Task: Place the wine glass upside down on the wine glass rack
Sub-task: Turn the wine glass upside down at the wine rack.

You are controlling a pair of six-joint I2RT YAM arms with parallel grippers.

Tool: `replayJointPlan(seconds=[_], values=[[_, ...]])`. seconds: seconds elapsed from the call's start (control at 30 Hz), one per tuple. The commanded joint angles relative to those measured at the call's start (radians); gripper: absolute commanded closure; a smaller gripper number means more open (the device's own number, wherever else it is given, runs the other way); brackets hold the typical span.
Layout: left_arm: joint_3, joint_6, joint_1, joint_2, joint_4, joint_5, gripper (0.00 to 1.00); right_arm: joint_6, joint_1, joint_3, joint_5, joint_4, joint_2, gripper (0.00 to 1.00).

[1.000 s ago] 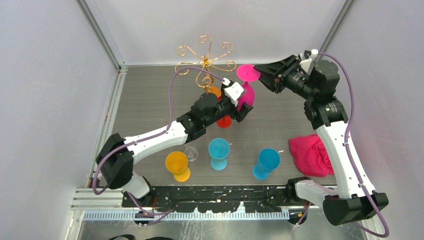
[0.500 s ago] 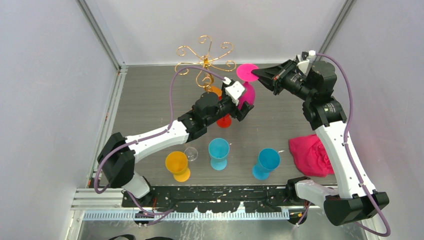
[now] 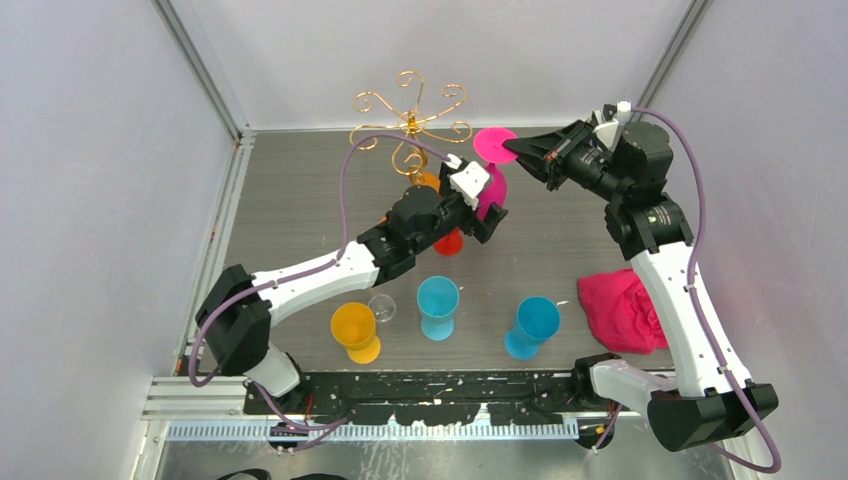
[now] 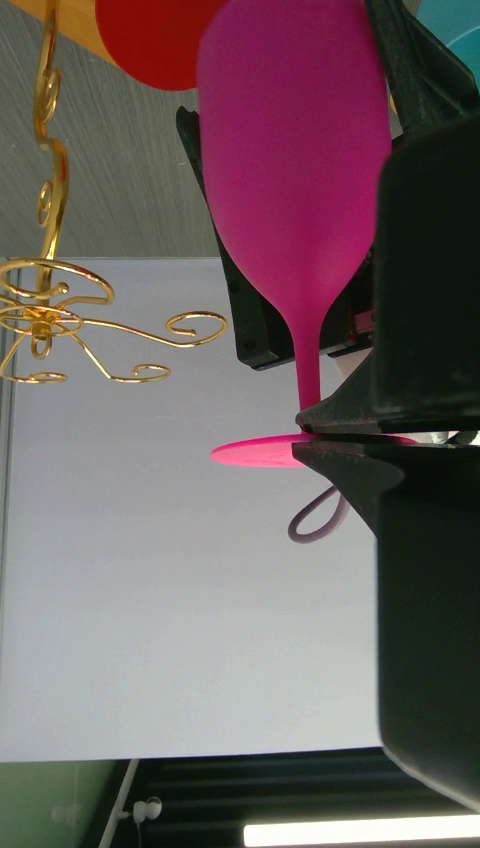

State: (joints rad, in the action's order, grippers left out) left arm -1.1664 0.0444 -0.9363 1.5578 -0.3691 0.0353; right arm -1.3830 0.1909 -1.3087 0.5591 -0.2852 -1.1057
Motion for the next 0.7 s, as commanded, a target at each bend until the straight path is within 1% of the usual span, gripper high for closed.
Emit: replayJointPlan(seconds=[0.0,0.13,0.67], values=[[-0.024,-0.039,-0.006,-0.041,-0.035,0.087,0.10,-0.001,0.008,-0.024,0.009,0.029,0.035,0.99],[-0.034,-0.079,-0.006,-0.057,0.010,0.108,0.06,-0.001,0.007,-0.019,0.005,0.026,0.042,0.99],[-0.038,-0.176,-0.007,-0.145,0.079,0.169,0.00,0.013,0.009,-0.030,-0.014,0.004,0.055,0.99]])
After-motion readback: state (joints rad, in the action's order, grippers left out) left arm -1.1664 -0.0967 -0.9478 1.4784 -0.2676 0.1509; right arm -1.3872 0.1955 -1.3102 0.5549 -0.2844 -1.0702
